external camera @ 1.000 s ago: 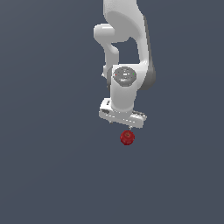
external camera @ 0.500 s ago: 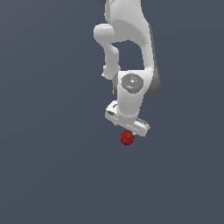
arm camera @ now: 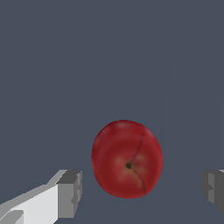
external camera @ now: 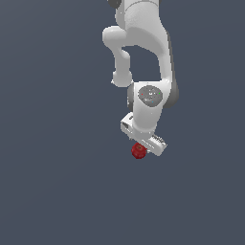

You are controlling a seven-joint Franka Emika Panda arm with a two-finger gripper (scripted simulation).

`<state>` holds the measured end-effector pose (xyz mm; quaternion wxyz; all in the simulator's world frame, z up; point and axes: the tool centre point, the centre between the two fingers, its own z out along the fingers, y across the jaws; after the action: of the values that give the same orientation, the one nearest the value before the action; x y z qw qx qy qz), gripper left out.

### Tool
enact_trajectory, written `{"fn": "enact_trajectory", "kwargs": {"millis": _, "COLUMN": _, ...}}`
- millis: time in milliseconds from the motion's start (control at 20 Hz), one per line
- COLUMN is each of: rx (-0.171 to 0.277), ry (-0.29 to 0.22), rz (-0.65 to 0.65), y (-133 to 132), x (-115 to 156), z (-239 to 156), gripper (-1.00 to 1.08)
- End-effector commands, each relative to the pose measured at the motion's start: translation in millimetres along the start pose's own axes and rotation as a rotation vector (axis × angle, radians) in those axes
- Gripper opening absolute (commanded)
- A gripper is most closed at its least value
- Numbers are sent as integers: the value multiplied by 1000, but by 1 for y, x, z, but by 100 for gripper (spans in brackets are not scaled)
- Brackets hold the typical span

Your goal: Pick up the object and move it to a goal position.

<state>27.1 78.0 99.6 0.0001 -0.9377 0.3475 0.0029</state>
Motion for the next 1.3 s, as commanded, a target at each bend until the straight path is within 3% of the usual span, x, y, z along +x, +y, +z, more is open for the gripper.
{"fn": "enact_trajectory", "kwargs": {"millis": 0, "rx": 1, "ry": 3, "rz": 26, "y": -3, "x": 0, "z": 2, "gripper": 100}}
{"fn": "enact_trajectory", "kwargs": {"millis": 500, "rx": 2, "ry": 5, "rz": 43, "y": -5, "x": -1, "z": 7, "gripper": 100}}
{"fn": "enact_trajectory", "kwargs": {"millis": 1200, "rx": 2, "ry": 6, "rz": 47, "y": -5, "x": 0, "z": 53, "gripper": 100}}
{"fn": "enact_trajectory", "kwargs": {"millis": 1250, "rx": 2, "ry": 6, "rz": 47, "y": -5, "x": 0, "z": 53, "gripper": -100}}
